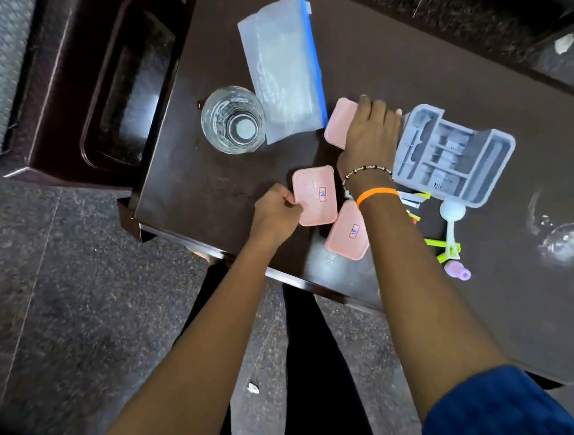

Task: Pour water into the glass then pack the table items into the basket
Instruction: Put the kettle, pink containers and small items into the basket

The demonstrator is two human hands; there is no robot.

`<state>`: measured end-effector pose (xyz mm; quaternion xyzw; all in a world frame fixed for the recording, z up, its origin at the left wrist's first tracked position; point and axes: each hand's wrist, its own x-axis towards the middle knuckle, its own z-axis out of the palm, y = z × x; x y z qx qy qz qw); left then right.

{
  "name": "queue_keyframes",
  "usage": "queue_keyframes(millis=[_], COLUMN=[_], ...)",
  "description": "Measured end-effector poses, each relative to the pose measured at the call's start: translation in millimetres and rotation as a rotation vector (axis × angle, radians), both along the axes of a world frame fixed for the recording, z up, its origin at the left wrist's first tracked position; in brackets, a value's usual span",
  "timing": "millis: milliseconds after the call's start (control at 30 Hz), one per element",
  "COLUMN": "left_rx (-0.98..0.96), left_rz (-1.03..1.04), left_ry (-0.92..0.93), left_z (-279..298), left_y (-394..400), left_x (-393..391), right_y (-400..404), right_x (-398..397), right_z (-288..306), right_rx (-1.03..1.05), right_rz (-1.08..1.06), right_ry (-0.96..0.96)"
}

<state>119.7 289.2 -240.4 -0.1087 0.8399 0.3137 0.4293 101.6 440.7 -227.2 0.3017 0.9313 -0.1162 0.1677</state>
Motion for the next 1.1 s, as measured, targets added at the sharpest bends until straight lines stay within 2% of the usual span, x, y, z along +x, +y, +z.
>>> queue_keyframes(millis=[133,300,500,667,933,1100], left_rx=[0.106,0.12,0.084,0.083,0.144,0.279], left_rz=[0.045,0.016,-0.02,-0.009,0.045,0.159], left_ry=[-0.038,-0.002,-0.012,-0.061,-0.09,-0.03], left_z=[5,17,31,34,47,86], left_y=[-11,-24,-33,-35,-56,-75], left_x=[2,0,3,6,0,-18], right_y=[-5,-30,-72,-91,-98,-116], right_x=[6,48,116,110,102,73], right_z=[22,45,31,13,22,67], right_rx=[0.022,-0.103,-0.115,-0.172,-0.113,-0.1], right_rz=[-0.013,-0.282,-0.724,-0.98,-0.928,-0.773], right_ry=[0.097,0.245,0.149,0.117,0.098,0.265])
